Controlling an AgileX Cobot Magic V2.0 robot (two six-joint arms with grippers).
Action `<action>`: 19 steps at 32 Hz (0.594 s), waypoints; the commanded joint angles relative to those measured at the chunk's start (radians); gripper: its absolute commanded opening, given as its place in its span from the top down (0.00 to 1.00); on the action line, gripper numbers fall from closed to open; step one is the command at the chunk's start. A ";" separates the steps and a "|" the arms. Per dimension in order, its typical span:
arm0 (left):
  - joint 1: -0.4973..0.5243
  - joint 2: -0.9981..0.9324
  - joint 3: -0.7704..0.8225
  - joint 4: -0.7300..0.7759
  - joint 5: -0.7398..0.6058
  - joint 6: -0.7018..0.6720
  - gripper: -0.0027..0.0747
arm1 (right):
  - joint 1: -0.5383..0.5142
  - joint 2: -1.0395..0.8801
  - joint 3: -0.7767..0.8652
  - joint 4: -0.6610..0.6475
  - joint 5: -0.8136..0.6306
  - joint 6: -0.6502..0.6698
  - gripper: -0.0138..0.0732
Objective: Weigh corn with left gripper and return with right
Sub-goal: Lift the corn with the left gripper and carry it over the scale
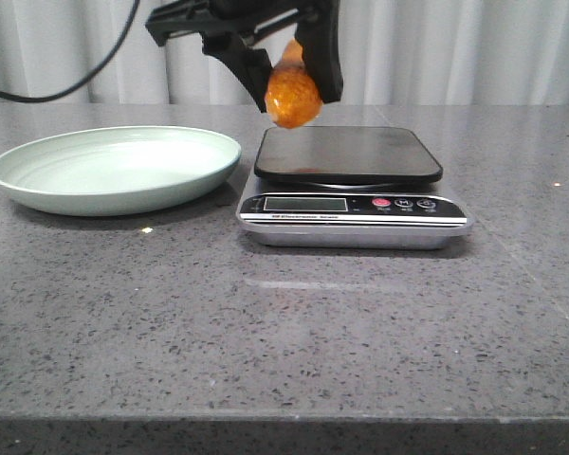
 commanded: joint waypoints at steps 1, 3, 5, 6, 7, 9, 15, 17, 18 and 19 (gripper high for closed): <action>-0.028 -0.012 -0.043 -0.010 -0.010 -0.016 0.80 | -0.005 -0.016 -0.009 -0.003 -0.084 -0.009 0.67; -0.030 0.004 -0.045 -0.013 -0.004 -0.018 0.80 | -0.005 -0.016 -0.009 -0.003 -0.084 -0.009 0.67; -0.030 0.013 -0.047 -0.029 -0.002 -0.018 0.78 | -0.005 -0.016 -0.009 -0.003 -0.084 -0.009 0.67; -0.030 0.015 -0.047 -0.029 -0.002 -0.018 0.76 | -0.005 -0.016 -0.009 -0.003 -0.084 -0.009 0.67; -0.030 0.015 -0.047 -0.029 -0.002 -0.018 0.73 | -0.005 -0.016 -0.009 -0.003 -0.084 -0.009 0.67; -0.030 0.016 -0.047 -0.029 0.002 -0.018 0.65 | -0.005 -0.016 -0.009 -0.003 -0.084 -0.009 0.67; -0.030 0.016 -0.060 -0.029 0.017 -0.018 0.36 | -0.005 -0.016 -0.009 -0.003 -0.084 -0.009 0.67; -0.030 0.016 -0.073 -0.029 0.017 -0.018 0.32 | -0.005 -0.016 -0.009 -0.003 -0.084 -0.009 0.67; -0.030 0.016 -0.083 -0.029 0.023 -0.018 0.31 | -0.005 -0.016 -0.009 -0.003 -0.084 -0.009 0.67; -0.030 0.016 -0.096 -0.029 0.025 -0.018 0.31 | -0.005 -0.016 -0.009 -0.003 -0.084 -0.009 0.67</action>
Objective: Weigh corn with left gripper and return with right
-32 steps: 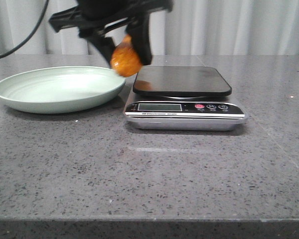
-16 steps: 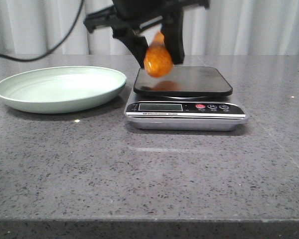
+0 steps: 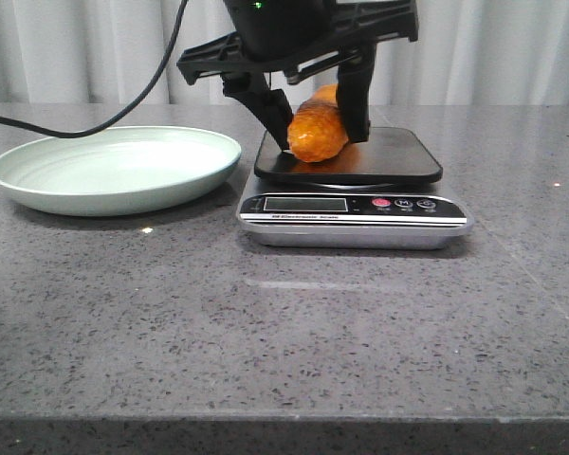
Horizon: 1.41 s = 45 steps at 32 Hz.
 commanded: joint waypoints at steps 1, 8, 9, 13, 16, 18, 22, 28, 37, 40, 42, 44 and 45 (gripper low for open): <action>-0.009 -0.047 -0.062 -0.008 -0.014 -0.011 0.31 | -0.005 -0.016 -0.009 -0.003 -0.084 -0.009 0.67; -0.007 -0.082 -0.138 0.102 0.003 -0.011 0.31 | -0.005 -0.016 -0.009 -0.003 -0.084 -0.009 0.67; -0.007 -0.094 -0.137 0.128 0.005 -0.011 0.32 | -0.005 -0.016 -0.009 -0.003 -0.084 -0.009 0.67; -0.007 -0.141 -0.137 0.202 0.036 -0.011 0.34 | -0.005 -0.016 -0.009 -0.003 -0.084 -0.009 0.67; -0.007 -0.191 -0.115 0.257 0.057 -0.011 0.38 | -0.005 -0.016 -0.009 -0.003 -0.084 -0.009 0.67; -0.007 -0.240 -0.077 0.287 0.052 -0.011 0.41 | -0.005 -0.016 -0.009 -0.003 -0.084 -0.009 0.67; -0.007 -0.341 0.032 0.311 -0.008 -0.009 0.47 | -0.005 -0.016 -0.009 -0.003 -0.084 -0.009 0.67; -0.007 -0.546 0.224 0.373 -0.064 -0.009 0.57 | -0.005 -0.016 -0.009 -0.003 -0.084 -0.009 0.67; -0.007 -0.866 0.466 0.385 -0.138 -0.002 0.68 | -0.005 -0.016 -0.009 -0.003 -0.084 -0.009 0.67; -0.007 -0.979 0.543 0.385 -0.164 -0.001 0.70 | -0.005 -0.016 -0.009 -0.003 -0.084 -0.009 0.67; -0.007 -1.046 0.600 0.385 -0.183 -0.001 0.72 | -0.005 -0.016 -0.009 -0.003 -0.084 -0.009 0.67; -0.007 -1.118 0.668 0.385 -0.207 -0.001 0.74 | -0.005 -0.016 -0.009 -0.003 -0.084 -0.009 0.67; -0.007 -1.163 0.706 0.385 -0.222 -0.001 0.75 | -0.005 -0.016 -0.009 -0.003 -0.084 -0.009 0.67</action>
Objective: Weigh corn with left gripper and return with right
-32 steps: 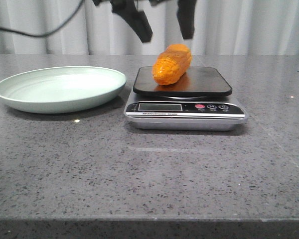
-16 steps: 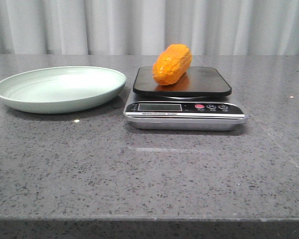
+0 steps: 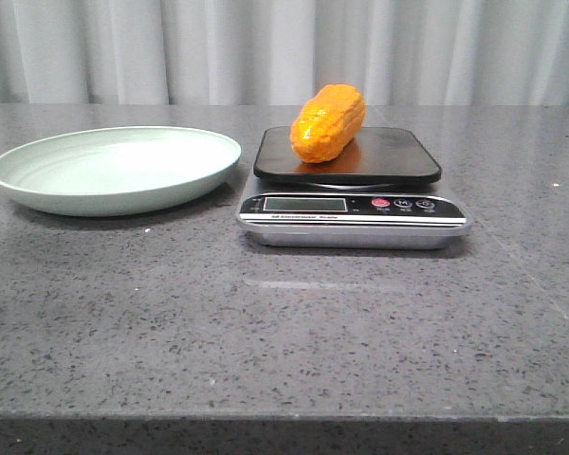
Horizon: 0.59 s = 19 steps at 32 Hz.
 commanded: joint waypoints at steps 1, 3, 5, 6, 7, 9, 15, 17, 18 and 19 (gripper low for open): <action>-0.004 -0.132 0.076 0.019 -0.103 -0.001 0.76 | -0.005 -0.016 -0.009 -0.003 -0.084 -0.009 0.67; -0.004 -0.202 0.141 0.019 -0.122 -0.001 0.78 | -0.005 -0.016 -0.009 -0.003 -0.084 -0.009 0.67; -0.004 -0.279 0.196 0.019 -0.140 -0.001 0.80 | -0.005 -0.016 -0.009 -0.003 -0.084 -0.009 0.67; -0.004 -0.313 0.230 0.021 -0.151 0.001 0.80 | -0.005 -0.016 -0.009 -0.003 -0.084 -0.009 0.67; -0.004 -0.346 0.255 0.025 -0.160 0.000 0.80 | -0.005 -0.016 -0.009 -0.003 -0.084 -0.009 0.67; -0.004 -0.420 0.307 0.027 -0.181 0.002 0.80 | -0.005 -0.016 -0.009 -0.003 -0.084 -0.009 0.67; -0.004 -0.599 0.451 0.082 -0.225 0.004 0.80 | -0.005 -0.016 -0.009 -0.003 -0.084 -0.009 0.67; -0.004 -0.668 0.493 0.088 -0.259 0.014 0.80 | -0.005 -0.016 -0.009 -0.003 -0.084 -0.009 0.67; -0.004 -0.693 0.509 0.088 -0.277 0.026 0.80 | -0.005 -0.015 -0.009 -0.003 -0.084 -0.009 0.67; -0.004 -0.718 0.527 0.088 -0.295 0.031 0.80 | -0.006 -0.015 -0.009 -0.003 -0.084 -0.009 0.67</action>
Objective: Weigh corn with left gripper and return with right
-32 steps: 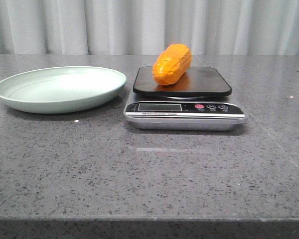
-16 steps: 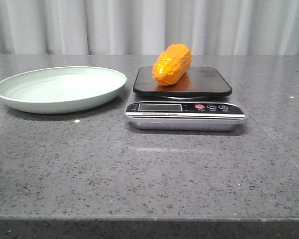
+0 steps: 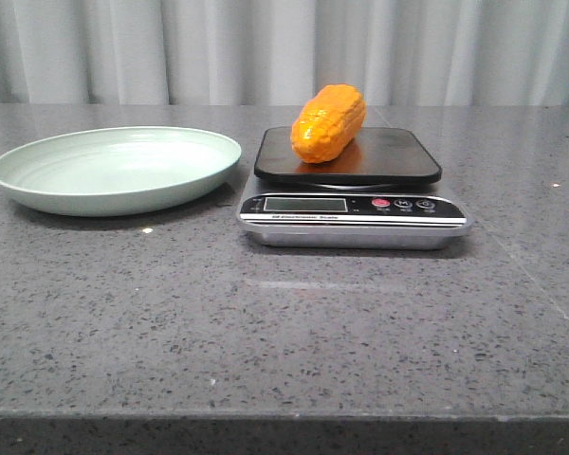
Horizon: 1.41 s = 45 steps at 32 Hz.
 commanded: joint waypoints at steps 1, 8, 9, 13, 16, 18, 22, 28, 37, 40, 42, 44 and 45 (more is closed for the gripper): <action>-0.004 -0.074 0.029 0.024 -0.144 0.016 0.80 | -0.006 -0.015 -0.009 -0.004 -0.084 -0.009 0.67; -0.004 -0.177 0.108 0.026 -0.225 0.037 0.80 | -0.006 -0.015 -0.009 -0.004 -0.084 -0.009 0.67; -0.004 -0.180 0.112 0.026 -0.237 0.037 0.80 | -0.006 -0.015 -0.009 -0.004 -0.084 -0.009 0.67; -0.004 -0.182 0.112 0.026 -0.243 0.037 0.80 | -0.006 -0.015 -0.009 -0.004 -0.084 -0.009 0.67; -0.004 -0.182 0.112 0.026 -0.243 0.037 0.80 | -0.006 -0.015 -0.009 -0.004 -0.084 -0.009 0.67; -0.004 -0.182 0.114 0.026 -0.243 0.037 0.80 | -0.006 -0.015 -0.009 -0.004 -0.099 -0.009 0.67; -0.004 -0.182 0.126 0.024 -0.243 0.037 0.80 | -0.006 -0.015 -0.010 -0.007 -0.191 -0.009 0.67; -0.004 -0.182 0.128 0.022 -0.245 0.037 0.80 | -0.006 0.000 -0.111 -0.021 -0.141 -0.009 0.67; -0.004 -0.182 0.128 0.023 -0.245 0.037 0.80 | -0.006 0.190 -0.392 -0.022 0.157 -0.009 0.67; -0.004 -0.182 0.128 0.023 -0.245 0.037 0.80 | -0.006 0.227 -0.402 -0.022 0.152 -0.009 0.67; -0.004 -0.182 0.128 0.023 -0.245 0.037 0.80 | -0.006 0.237 -0.402 -0.022 0.153 -0.009 0.67; -0.004 -0.182 0.128 0.023 -0.243 0.037 0.80 | -0.006 0.239 -0.402 -0.022 0.153 -0.009 0.67; -0.004 -0.182 0.128 0.023 -0.243 0.037 0.80 | -0.006 0.239 -0.402 -0.022 0.153 -0.009 0.67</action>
